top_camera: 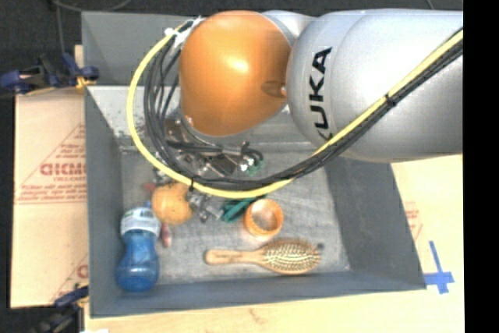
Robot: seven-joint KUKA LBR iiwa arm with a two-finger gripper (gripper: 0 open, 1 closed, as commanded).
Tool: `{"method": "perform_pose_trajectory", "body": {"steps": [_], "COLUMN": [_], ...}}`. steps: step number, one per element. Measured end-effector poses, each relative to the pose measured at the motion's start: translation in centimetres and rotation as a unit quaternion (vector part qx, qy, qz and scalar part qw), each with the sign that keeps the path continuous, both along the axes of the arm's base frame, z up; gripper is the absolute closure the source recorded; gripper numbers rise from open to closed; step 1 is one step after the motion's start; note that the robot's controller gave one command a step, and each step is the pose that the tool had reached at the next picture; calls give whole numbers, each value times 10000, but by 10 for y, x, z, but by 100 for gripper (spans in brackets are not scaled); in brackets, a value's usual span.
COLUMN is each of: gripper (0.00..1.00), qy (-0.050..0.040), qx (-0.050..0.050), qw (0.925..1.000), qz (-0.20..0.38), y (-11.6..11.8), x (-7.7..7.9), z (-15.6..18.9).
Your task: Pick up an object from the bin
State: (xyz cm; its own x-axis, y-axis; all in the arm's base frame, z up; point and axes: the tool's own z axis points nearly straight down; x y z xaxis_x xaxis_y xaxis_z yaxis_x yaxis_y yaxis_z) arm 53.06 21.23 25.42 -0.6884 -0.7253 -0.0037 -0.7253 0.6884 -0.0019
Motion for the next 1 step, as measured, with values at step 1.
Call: {"method": "perform_pose_trajectory", "body": {"steps": [1], "gripper": [100], "qy": [-35], "qx": [14], "qw": [10000], "qz": [18], "y": [1], "x": [2], "z": [6]}}
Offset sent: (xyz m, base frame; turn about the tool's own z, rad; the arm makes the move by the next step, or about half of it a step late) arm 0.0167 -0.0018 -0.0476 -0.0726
